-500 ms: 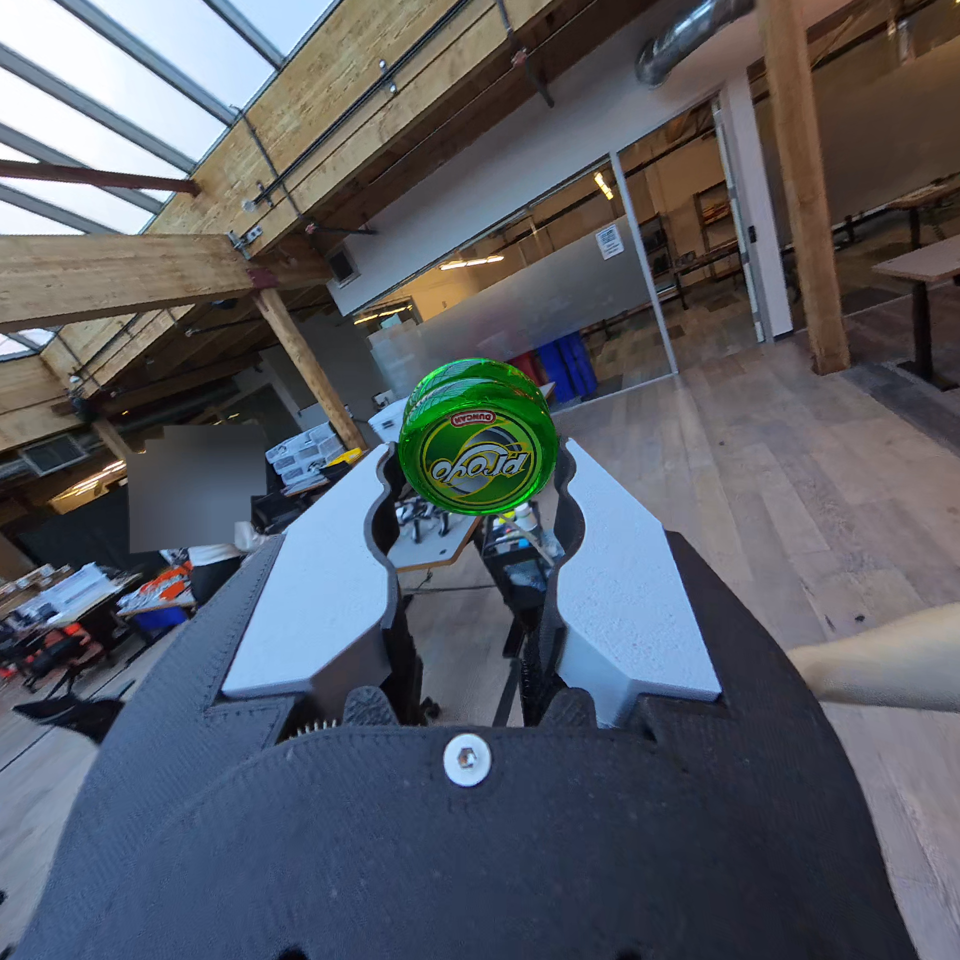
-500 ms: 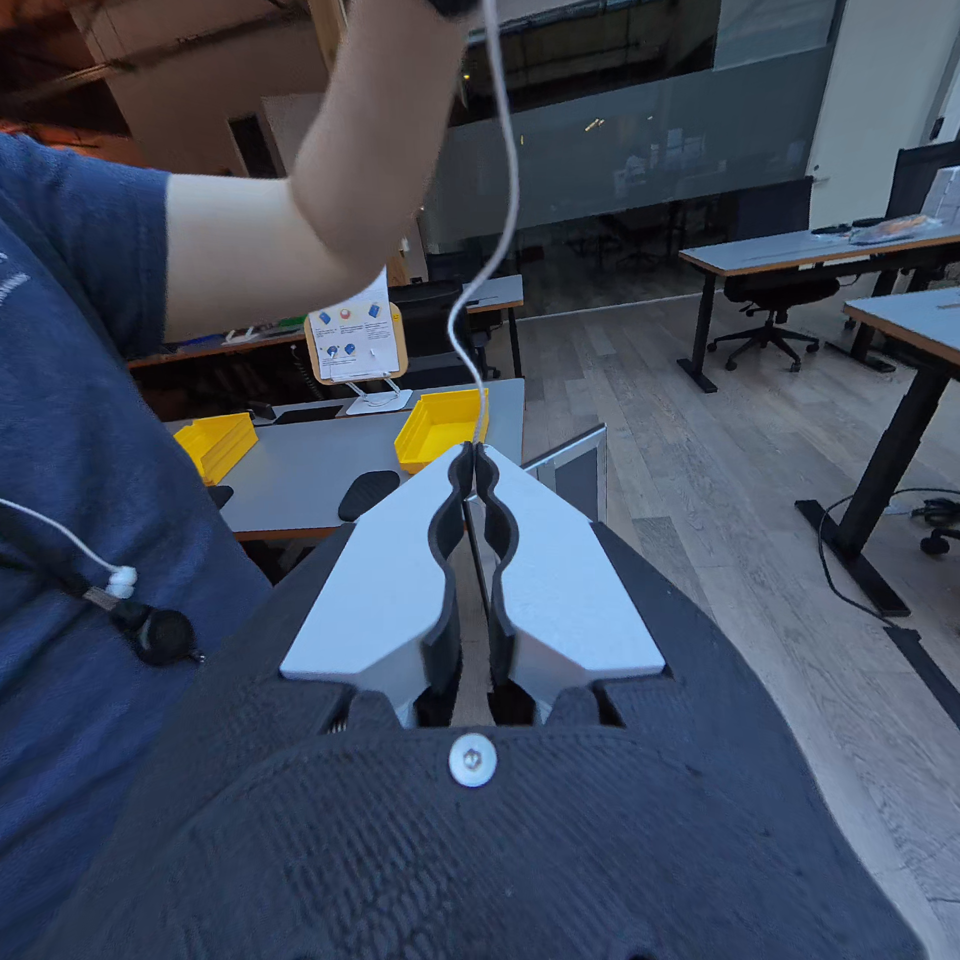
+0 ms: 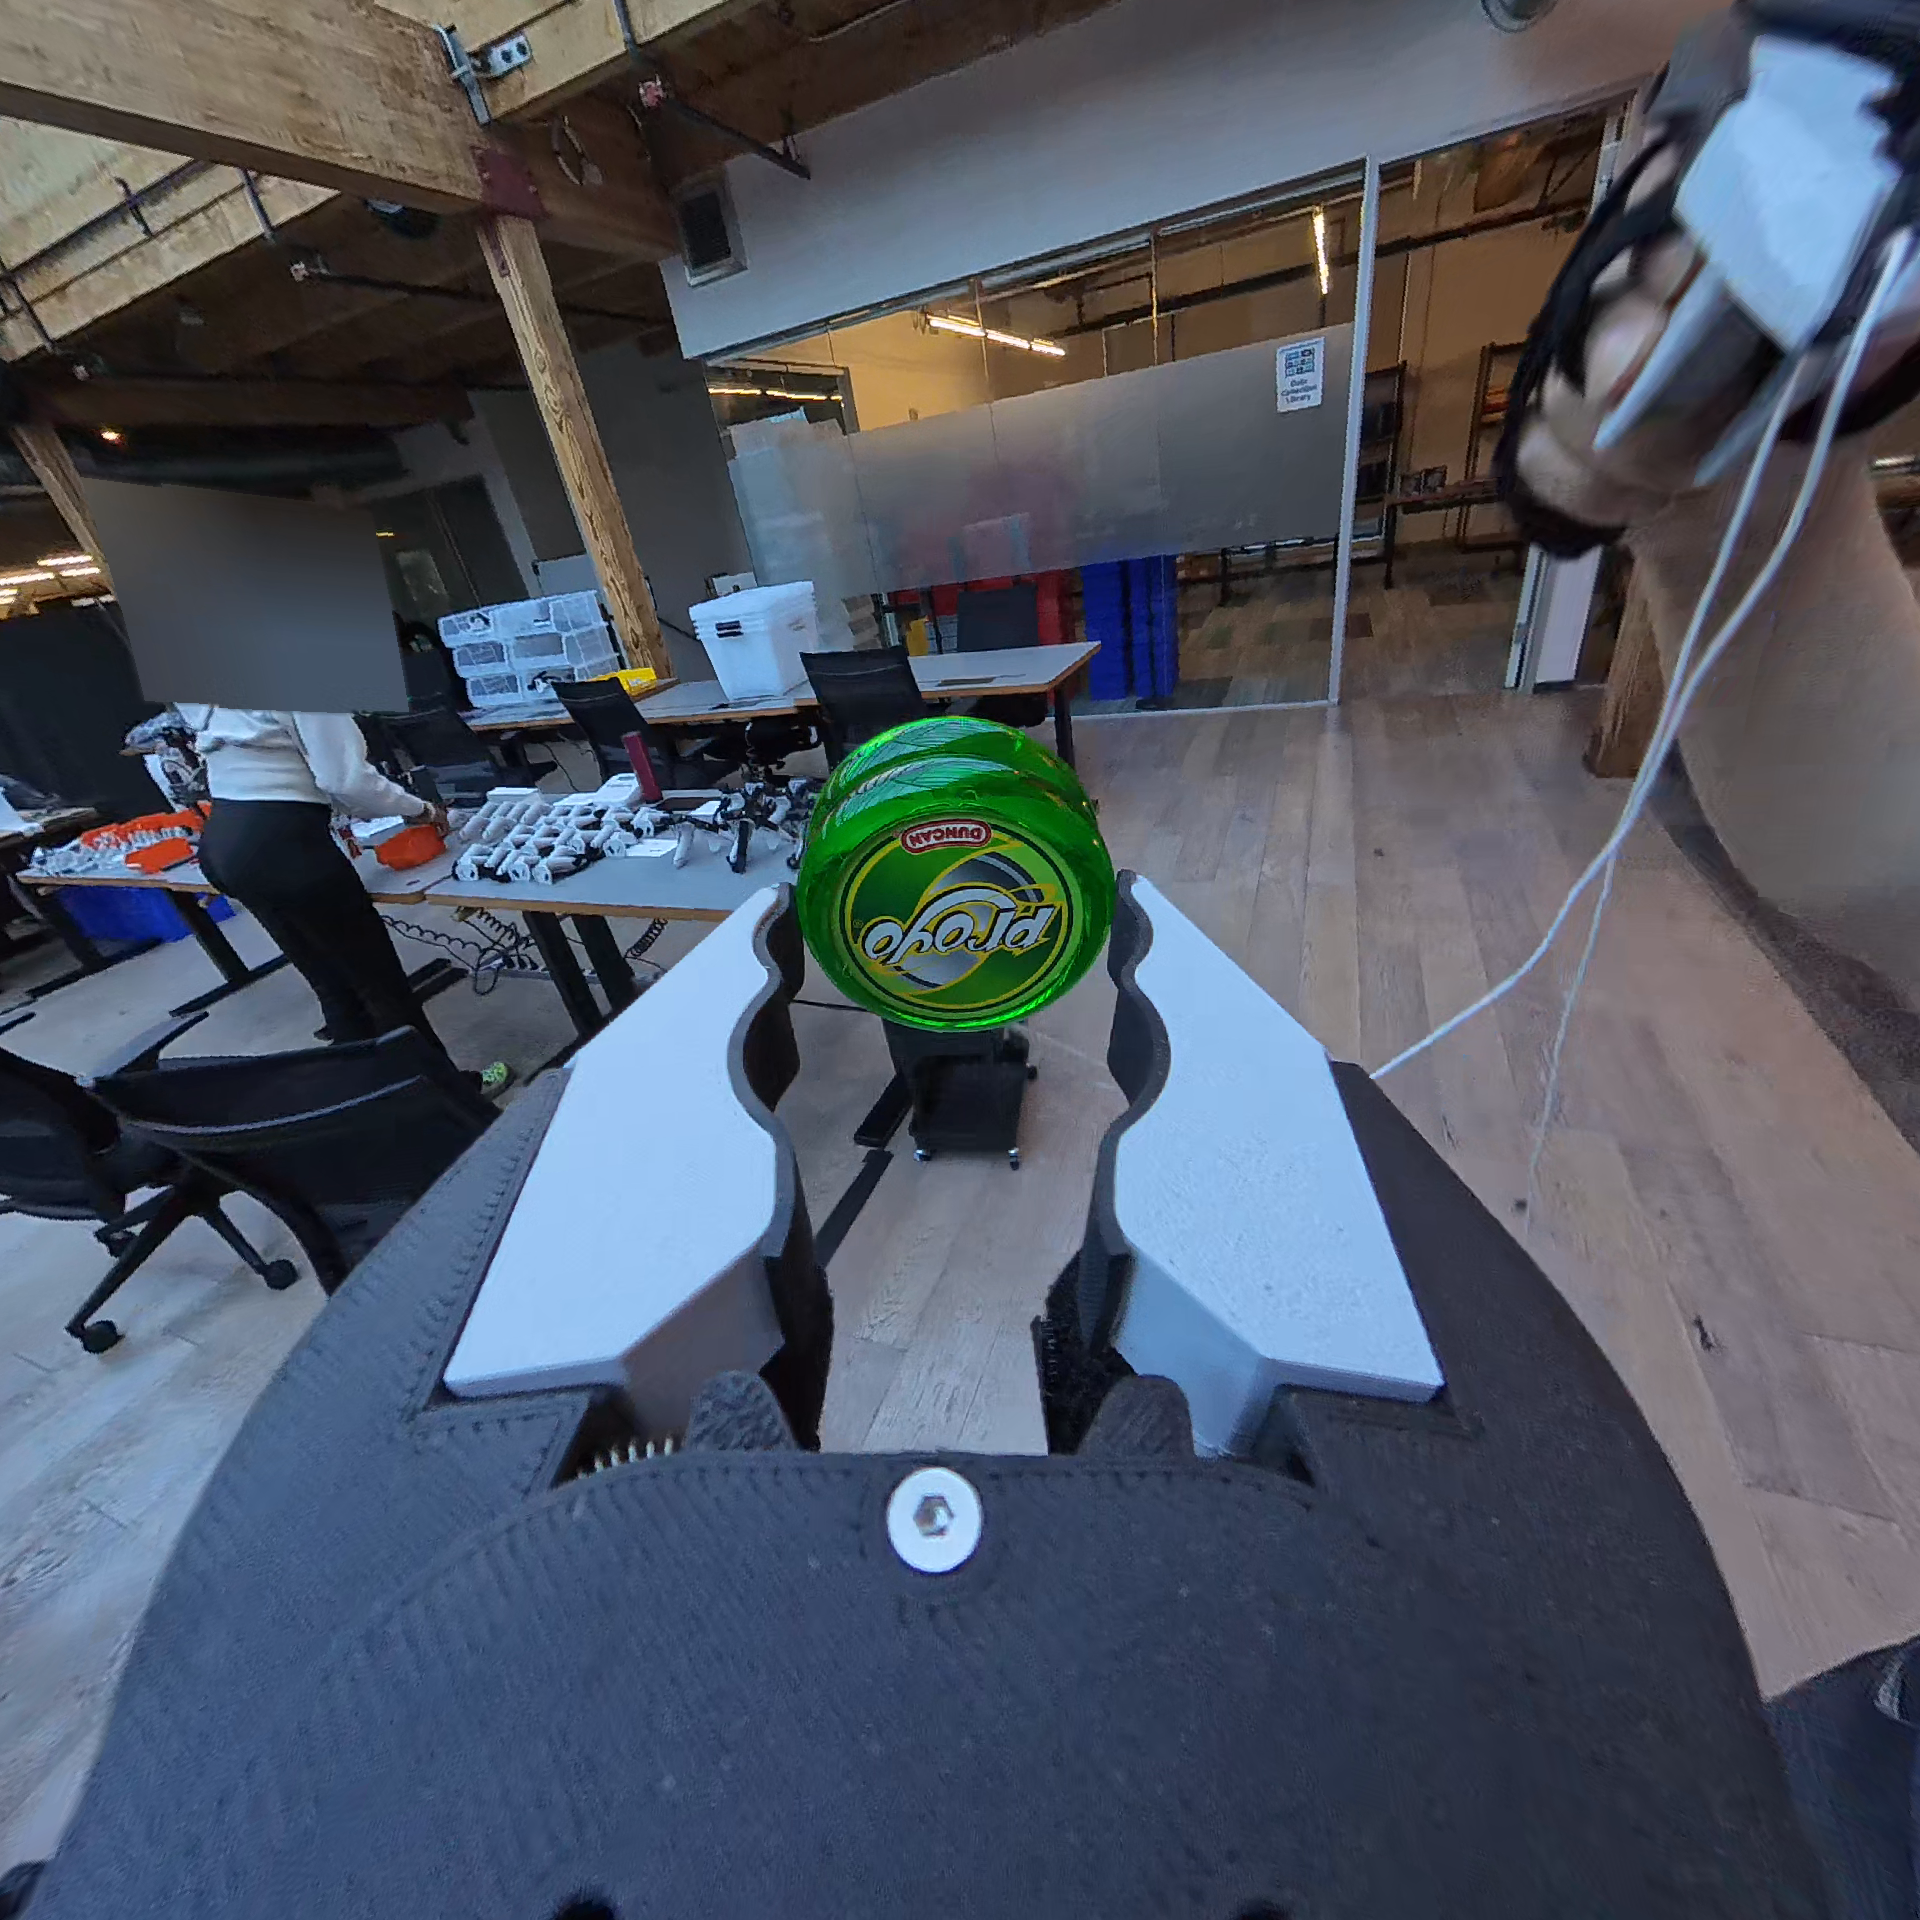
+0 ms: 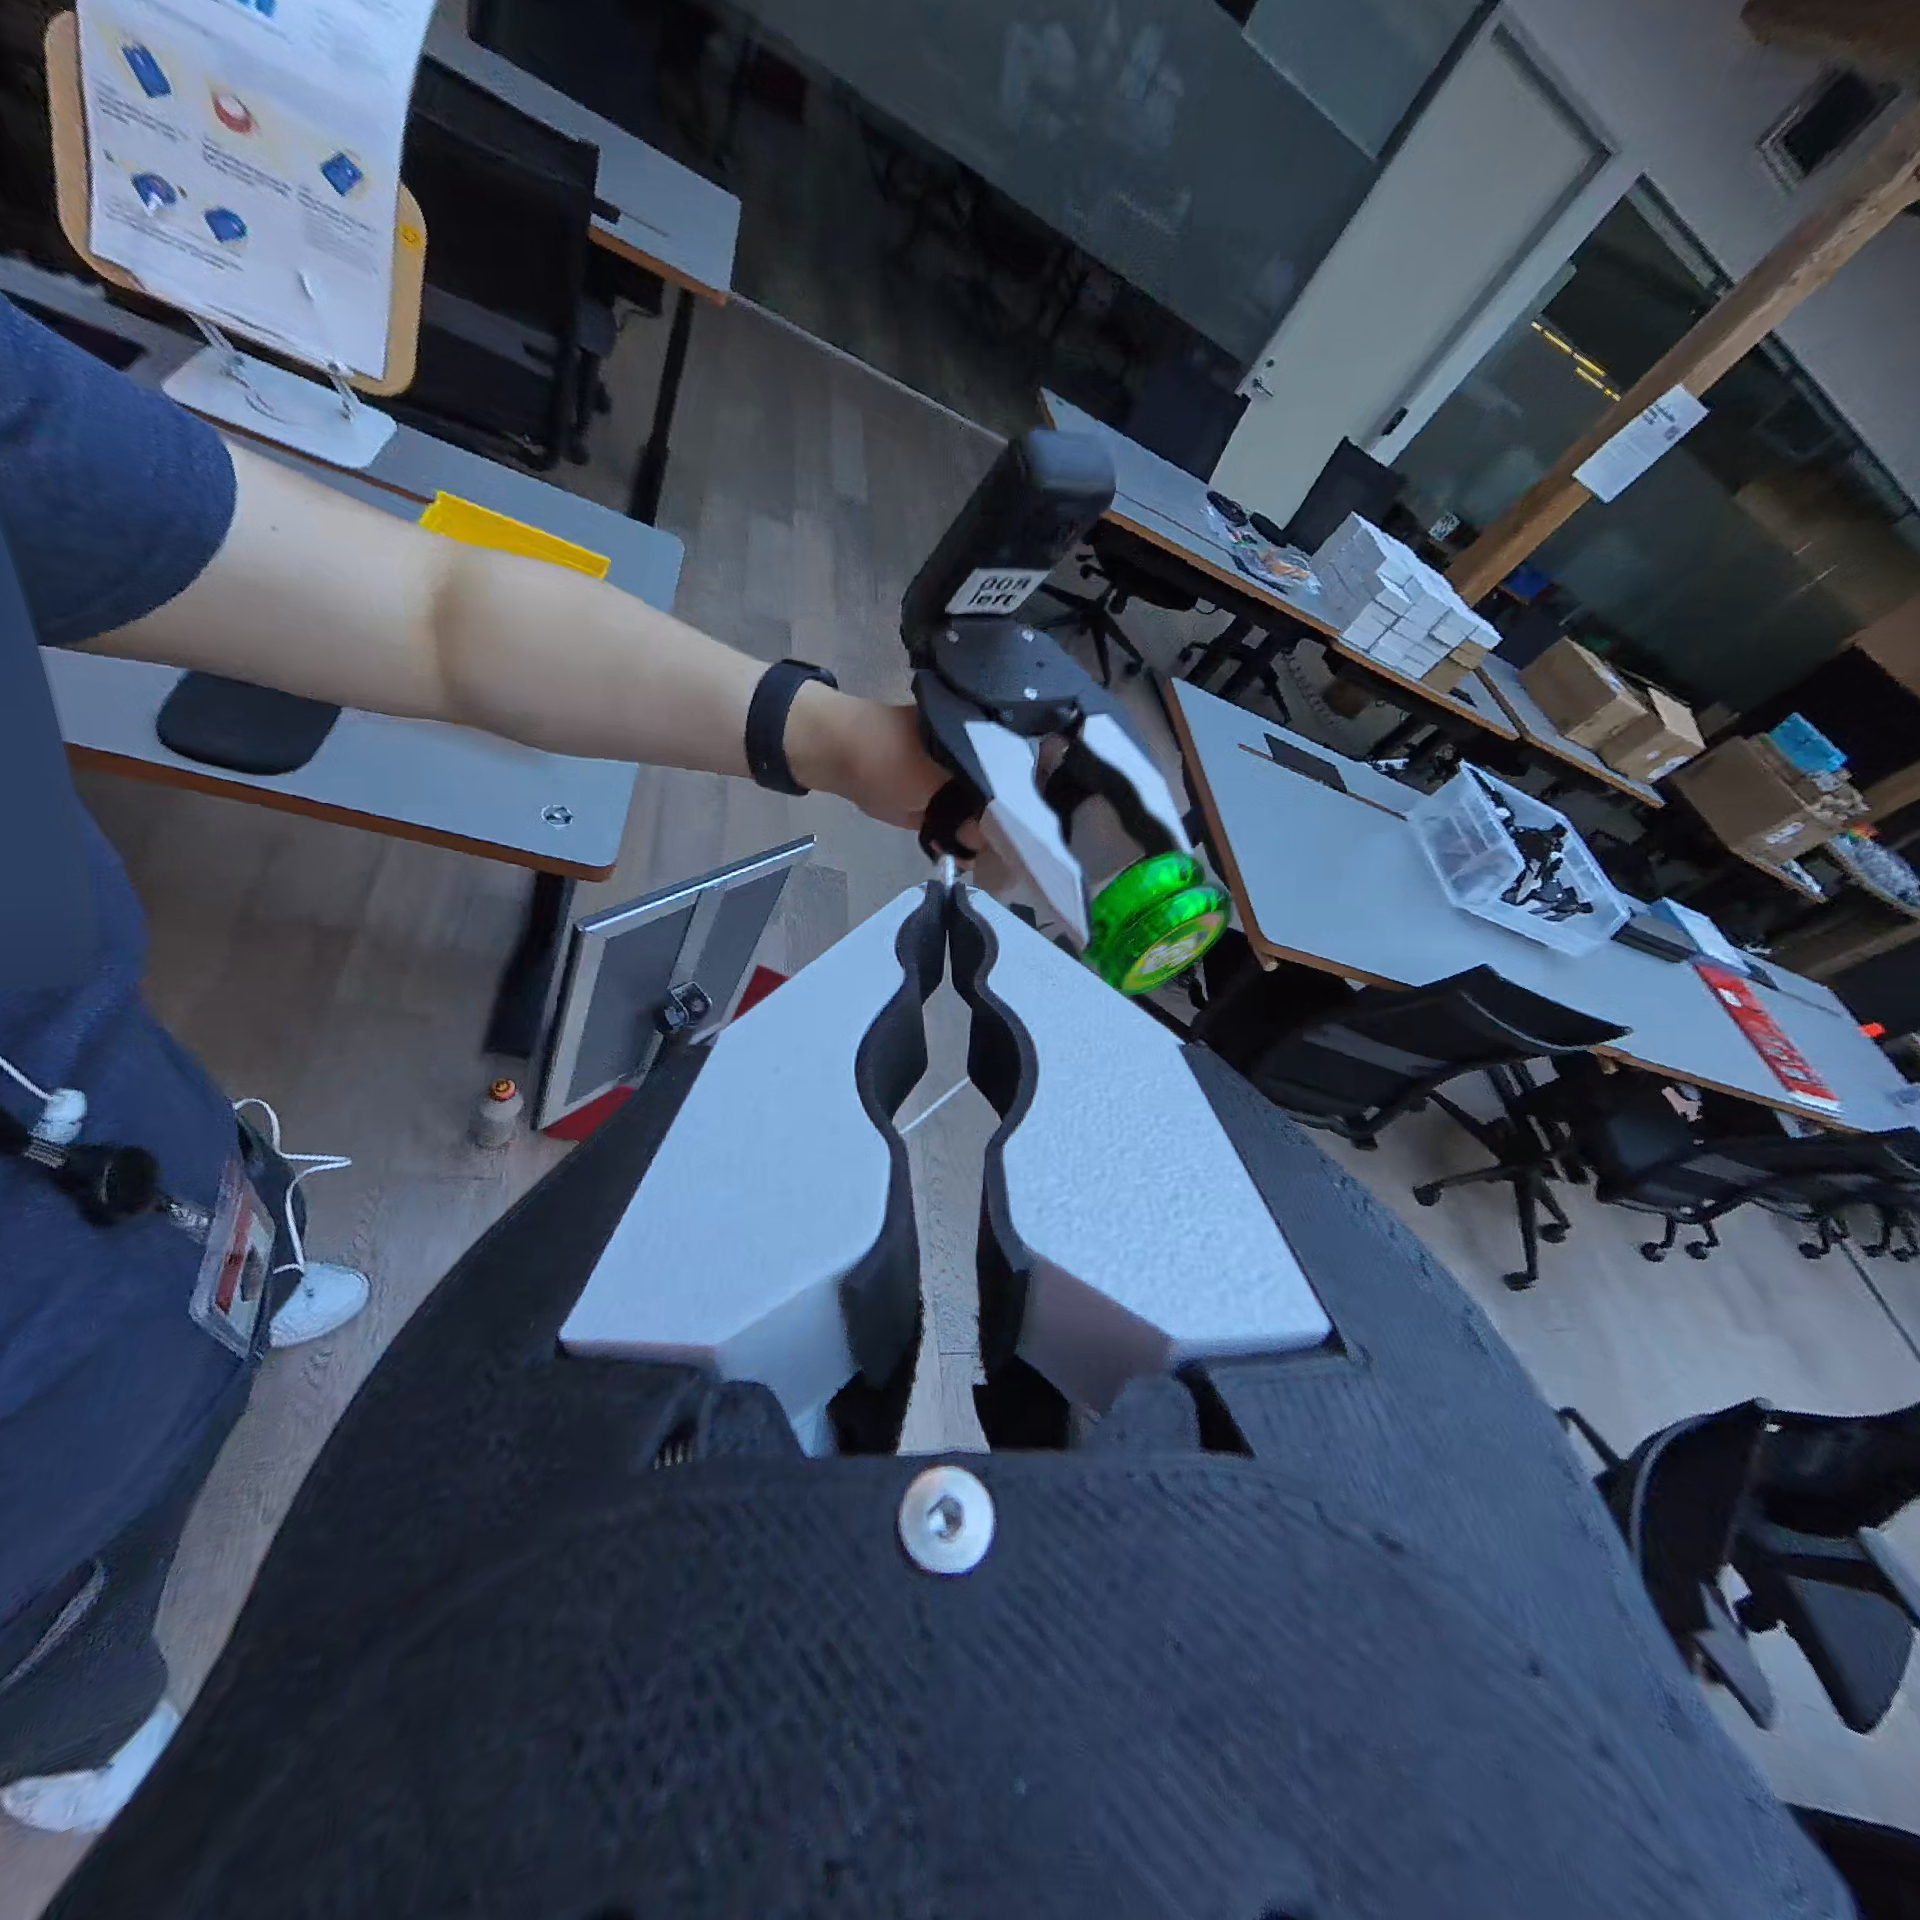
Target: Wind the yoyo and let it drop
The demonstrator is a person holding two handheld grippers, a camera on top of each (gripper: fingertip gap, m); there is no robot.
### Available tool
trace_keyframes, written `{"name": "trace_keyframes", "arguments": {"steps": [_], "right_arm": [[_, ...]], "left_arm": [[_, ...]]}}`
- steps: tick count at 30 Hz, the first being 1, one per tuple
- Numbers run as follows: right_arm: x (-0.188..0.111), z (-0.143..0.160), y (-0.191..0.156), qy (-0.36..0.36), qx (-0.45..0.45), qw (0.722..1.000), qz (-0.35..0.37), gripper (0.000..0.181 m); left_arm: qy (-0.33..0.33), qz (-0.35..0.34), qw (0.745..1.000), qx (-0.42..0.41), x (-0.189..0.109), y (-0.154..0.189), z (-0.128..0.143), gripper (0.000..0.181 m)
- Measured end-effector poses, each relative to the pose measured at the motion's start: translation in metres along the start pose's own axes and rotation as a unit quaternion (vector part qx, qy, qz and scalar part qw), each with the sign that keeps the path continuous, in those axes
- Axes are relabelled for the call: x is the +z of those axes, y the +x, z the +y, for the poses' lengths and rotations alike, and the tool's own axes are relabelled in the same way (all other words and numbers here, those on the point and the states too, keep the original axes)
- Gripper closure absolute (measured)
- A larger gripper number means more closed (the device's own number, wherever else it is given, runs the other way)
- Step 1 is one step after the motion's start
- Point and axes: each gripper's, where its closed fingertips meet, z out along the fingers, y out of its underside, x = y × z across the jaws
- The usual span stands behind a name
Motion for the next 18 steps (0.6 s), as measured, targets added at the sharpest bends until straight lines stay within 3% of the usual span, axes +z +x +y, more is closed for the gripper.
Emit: {"name": "trace_keyframes", "arguments": {"steps": [6,18], "right_arm": [[-0.010,-0.042,0.018,-0.035,-0.052,0.998,0.012,0.181],[-0.022,-0.100,0.069,-0.088,-0.102,0.989,0.061,0.181]], "left_arm": [[-0.010,0.008,1.000,-0.025,0.008,0.008,0.024,0.123],[-0.018,0.053,0.998,-0.033,0.015,0.041,0.042,0.123]]}}
